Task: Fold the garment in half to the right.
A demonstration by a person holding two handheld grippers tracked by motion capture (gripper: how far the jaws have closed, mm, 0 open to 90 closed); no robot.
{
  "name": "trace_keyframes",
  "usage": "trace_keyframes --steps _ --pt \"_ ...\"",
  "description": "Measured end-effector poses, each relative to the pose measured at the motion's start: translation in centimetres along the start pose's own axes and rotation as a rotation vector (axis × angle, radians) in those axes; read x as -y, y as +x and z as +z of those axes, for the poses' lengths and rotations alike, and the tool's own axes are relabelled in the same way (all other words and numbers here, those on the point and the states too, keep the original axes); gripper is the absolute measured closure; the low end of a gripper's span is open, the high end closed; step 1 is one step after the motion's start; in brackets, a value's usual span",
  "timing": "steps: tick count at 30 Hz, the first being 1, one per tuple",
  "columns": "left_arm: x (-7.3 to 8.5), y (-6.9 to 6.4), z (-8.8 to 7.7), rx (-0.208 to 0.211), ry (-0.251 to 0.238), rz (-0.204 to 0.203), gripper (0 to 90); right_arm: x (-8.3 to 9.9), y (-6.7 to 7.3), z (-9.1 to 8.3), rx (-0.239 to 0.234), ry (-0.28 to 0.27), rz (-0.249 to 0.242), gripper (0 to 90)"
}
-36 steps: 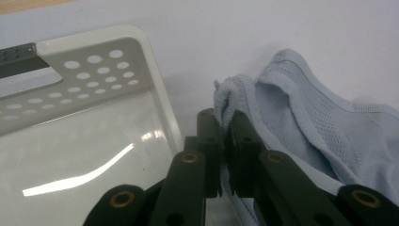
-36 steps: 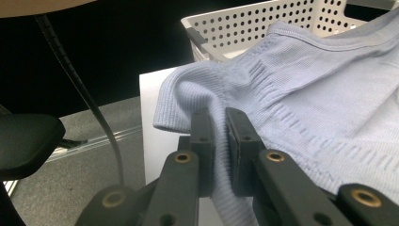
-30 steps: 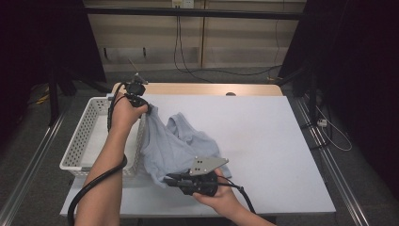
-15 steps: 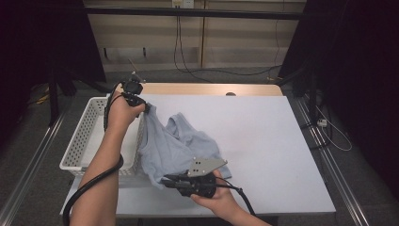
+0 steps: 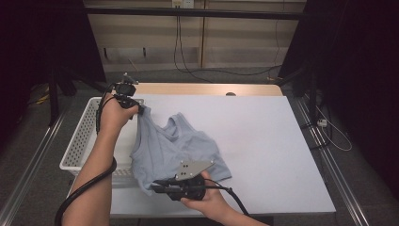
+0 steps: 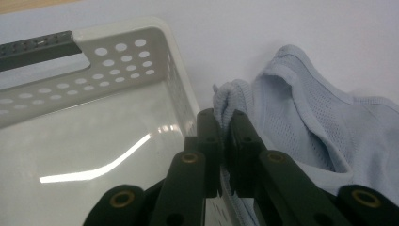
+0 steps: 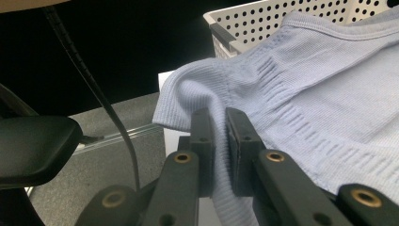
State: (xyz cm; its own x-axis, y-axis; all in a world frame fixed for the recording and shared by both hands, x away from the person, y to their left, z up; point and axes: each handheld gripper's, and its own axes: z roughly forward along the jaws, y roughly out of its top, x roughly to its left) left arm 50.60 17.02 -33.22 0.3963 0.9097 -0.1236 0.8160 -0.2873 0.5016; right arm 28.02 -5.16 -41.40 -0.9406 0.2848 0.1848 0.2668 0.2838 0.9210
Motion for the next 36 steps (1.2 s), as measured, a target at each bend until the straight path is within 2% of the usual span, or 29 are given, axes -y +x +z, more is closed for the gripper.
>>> trace_keyframes --steps 9,22,29,36 --pt "0.2 0.0 0.1 0.0 -0.001 0.001 84.8 -0.1 0.0 0.1 -0.008 0.003 -0.004 83.7" --pt "-0.1 -0.3 0.3 -0.003 -0.015 0.0 83.9 -0.2 -0.3 -1.3 0.008 -0.026 0.013 83.7" --pt "-0.7 -1.0 0.7 -0.007 -0.029 0.01 83.9 -0.2 -0.6 -2.0 0.027 -0.044 0.02 83.6" --pt "-1.4 -1.8 1.6 -0.006 -0.036 0.023 83.2 0.0 -0.8 -2.7 0.05 -0.057 0.054 83.5"
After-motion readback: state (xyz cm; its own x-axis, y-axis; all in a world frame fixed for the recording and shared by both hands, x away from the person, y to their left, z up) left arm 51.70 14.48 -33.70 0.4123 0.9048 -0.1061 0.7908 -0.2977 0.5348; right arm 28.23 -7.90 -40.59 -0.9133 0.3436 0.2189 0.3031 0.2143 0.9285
